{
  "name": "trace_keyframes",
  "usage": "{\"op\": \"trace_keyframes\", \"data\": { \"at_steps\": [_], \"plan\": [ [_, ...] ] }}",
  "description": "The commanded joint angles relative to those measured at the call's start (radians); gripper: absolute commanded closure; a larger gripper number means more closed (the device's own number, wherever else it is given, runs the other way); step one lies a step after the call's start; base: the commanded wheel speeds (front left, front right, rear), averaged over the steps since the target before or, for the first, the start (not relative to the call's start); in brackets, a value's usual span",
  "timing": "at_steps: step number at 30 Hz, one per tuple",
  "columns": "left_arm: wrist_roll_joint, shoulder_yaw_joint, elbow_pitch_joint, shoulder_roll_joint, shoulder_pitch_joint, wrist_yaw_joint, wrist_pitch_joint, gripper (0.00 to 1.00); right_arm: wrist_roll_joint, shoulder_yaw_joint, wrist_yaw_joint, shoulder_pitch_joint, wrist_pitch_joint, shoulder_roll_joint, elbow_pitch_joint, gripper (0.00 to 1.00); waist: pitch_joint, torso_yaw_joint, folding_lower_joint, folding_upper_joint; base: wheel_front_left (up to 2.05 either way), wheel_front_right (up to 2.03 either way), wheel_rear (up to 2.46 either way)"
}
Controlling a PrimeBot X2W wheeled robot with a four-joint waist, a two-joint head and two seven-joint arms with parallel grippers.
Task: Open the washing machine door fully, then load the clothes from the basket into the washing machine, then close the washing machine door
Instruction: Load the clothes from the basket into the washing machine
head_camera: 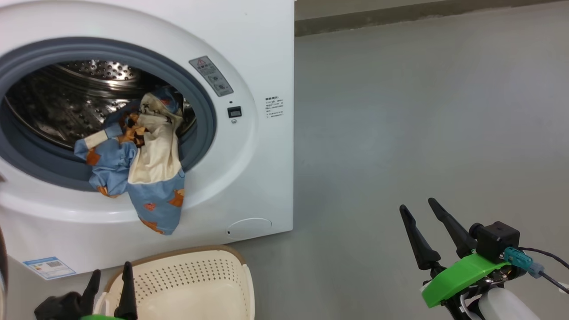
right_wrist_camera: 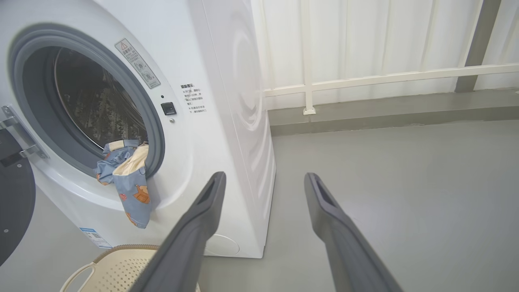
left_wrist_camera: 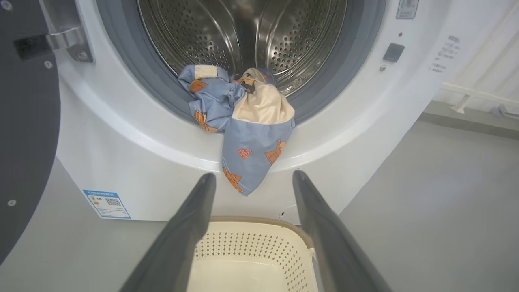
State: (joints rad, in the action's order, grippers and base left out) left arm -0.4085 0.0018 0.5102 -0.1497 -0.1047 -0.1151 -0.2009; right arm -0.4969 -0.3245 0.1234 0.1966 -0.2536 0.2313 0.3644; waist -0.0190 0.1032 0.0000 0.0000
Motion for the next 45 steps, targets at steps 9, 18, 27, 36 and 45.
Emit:
{"op": "trace_keyframes", "data": {
  "at_steps": [9, 18, 27, 36, 45],
  "plan": [
    [-0.045, -0.003, 0.154, -0.076, -0.197, -0.013, -0.002, 0.00, 0.032, -0.014, 0.007, 0.060, -0.008, -0.013, -0.037, 0.00, -0.106, 0.045, 0.0000, 0.0000, 0.00, 0.00, 0.00],
    [-0.102, -0.067, 0.313, -0.125, -0.398, -0.015, -0.004, 0.00, 0.071, 0.000, 0.007, 0.100, -0.008, -0.055, -0.060, 0.00, -0.255, 0.062, 0.0000, 0.0000, 0.00, 0.00, 0.00],
    [-0.154, -0.152, 0.445, -0.194, -0.583, -0.015, 0.006, 0.00, 0.114, 0.017, 0.007, 0.145, -0.008, -0.097, -0.087, 0.00, -0.397, 0.083, 0.0000, 0.0000, 0.00, 0.00, 0.00],
    [-0.197, -0.210, 0.570, -0.252, -0.702, -0.015, 0.026, 0.00, 0.134, 0.028, 0.007, 0.169, -0.008, -0.131, -0.100, 0.00, -0.469, 0.139, 0.0000, 0.0000, 0.00, 0.00, 0.00],
    [-0.231, -0.243, 0.635, -0.312, -0.785, -0.015, 0.006, 0.00, 0.146, 0.037, 0.007, 0.169, -0.008, -0.154, -0.124, 0.00, -0.533, 0.185, 0.0000, 0.0000, 0.00, 0.00, 0.00]
  ]
}}
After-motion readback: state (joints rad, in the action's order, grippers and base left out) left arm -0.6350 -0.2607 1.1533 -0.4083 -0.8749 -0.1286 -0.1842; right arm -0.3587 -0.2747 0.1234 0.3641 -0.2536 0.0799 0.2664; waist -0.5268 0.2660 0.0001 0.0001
